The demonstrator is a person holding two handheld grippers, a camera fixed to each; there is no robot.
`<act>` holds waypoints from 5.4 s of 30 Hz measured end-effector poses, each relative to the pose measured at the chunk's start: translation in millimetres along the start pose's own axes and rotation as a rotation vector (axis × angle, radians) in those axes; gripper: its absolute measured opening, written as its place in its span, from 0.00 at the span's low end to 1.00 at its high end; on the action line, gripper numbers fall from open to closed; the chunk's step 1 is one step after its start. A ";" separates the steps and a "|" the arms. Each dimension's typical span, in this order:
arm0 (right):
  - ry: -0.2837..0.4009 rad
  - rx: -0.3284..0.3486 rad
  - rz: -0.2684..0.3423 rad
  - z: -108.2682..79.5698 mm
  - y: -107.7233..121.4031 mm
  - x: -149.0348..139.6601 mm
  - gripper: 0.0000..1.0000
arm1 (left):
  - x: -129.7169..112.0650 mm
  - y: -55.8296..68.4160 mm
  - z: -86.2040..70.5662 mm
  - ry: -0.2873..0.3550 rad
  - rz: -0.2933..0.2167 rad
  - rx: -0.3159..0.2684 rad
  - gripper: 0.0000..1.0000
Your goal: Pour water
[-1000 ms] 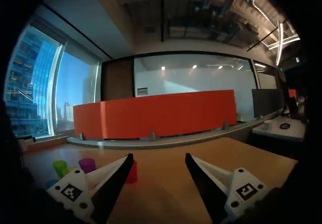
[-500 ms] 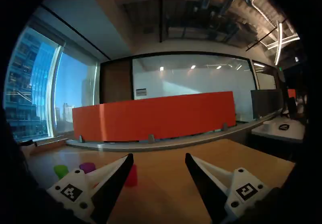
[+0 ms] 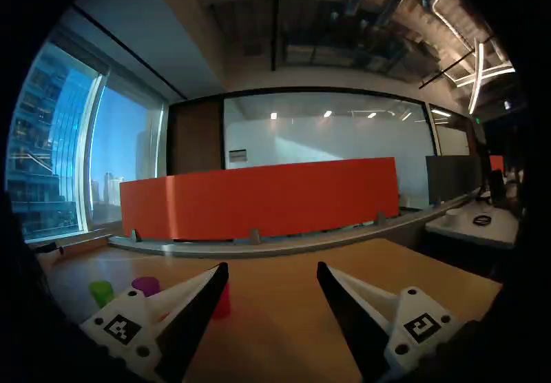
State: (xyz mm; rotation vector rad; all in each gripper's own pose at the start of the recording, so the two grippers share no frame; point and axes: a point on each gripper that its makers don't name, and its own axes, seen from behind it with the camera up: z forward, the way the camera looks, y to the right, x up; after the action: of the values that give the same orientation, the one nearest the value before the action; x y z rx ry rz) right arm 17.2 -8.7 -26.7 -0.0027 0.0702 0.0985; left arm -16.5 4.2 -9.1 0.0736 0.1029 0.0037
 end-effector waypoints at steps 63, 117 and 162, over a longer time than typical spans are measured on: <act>-0.009 0.013 -0.051 4.5 16.3 -31.9 0.99 | -32.8 -1.4 8.3 -0.104 0.015 -0.016 0.86; -0.047 -0.012 -0.085 20.9 11.8 -72.4 0.99 | -33.3 -1.3 6.9 -0.104 0.014 -0.016 0.86; -0.052 -0.011 -0.084 22.1 10.6 -71.6 0.99 | -33.1 -1.9 8.3 -0.104 0.015 -0.016 0.86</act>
State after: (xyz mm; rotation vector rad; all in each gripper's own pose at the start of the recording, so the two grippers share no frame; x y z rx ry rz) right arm -53.4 -5.0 0.4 -0.0137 0.0178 0.0153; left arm -48.6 1.5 2.3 0.0580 -0.0020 0.0152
